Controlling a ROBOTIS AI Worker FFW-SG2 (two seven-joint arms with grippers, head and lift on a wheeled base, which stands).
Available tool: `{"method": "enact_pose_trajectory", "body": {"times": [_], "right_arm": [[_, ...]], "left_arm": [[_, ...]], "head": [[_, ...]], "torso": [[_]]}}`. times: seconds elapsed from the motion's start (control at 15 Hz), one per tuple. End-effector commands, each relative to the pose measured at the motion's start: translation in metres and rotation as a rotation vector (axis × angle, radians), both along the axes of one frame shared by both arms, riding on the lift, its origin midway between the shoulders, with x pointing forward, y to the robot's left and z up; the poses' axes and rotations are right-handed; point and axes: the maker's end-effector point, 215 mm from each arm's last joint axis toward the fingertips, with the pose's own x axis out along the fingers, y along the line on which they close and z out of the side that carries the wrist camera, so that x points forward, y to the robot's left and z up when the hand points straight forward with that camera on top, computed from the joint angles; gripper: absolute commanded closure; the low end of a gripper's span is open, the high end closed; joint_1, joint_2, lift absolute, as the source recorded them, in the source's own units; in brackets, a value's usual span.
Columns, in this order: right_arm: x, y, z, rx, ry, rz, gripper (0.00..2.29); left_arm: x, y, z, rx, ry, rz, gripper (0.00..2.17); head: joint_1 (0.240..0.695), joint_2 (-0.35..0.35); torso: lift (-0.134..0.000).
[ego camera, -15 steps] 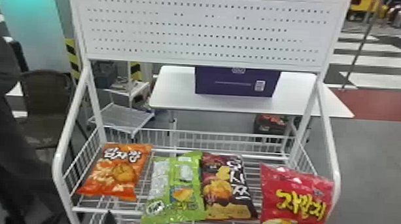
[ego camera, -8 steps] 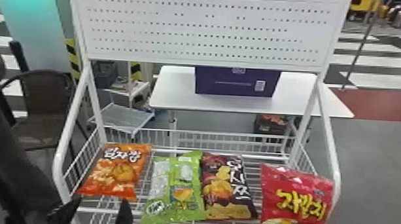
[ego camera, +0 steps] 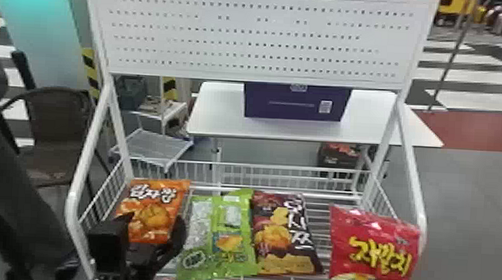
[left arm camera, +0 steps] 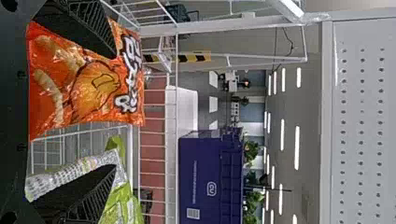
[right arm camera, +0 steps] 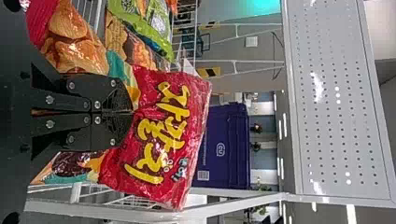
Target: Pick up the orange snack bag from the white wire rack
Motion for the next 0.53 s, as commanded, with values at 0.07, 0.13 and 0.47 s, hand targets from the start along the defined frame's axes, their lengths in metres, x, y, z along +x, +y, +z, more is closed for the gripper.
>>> {"method": "enact_pose_trajectory", "body": {"times": [0.07,0.13,0.47], "right_arm": [[0.002,-0.003,-0.003,0.003,0.007,-0.003,2.22],[0.002,-0.003,-0.005,0.003,0.008,-0.004,2.22],[0.005,-0.002,-0.005,0.012,0.013,0.002,2.22]], "left_arm": [[0.034,0.021,-0.022,0.009,0.050,0.022,0.04],[0.038,0.026,-0.027,0.003,0.062,0.024,0.04],[0.045,0.056,-0.039,0.012,0.085,0.062,0.16]], "head": [[0.499,0.000],[0.499,0.000],[0.499,0.000]], "torso": [[0.000],[0.000],[0.000]]}}
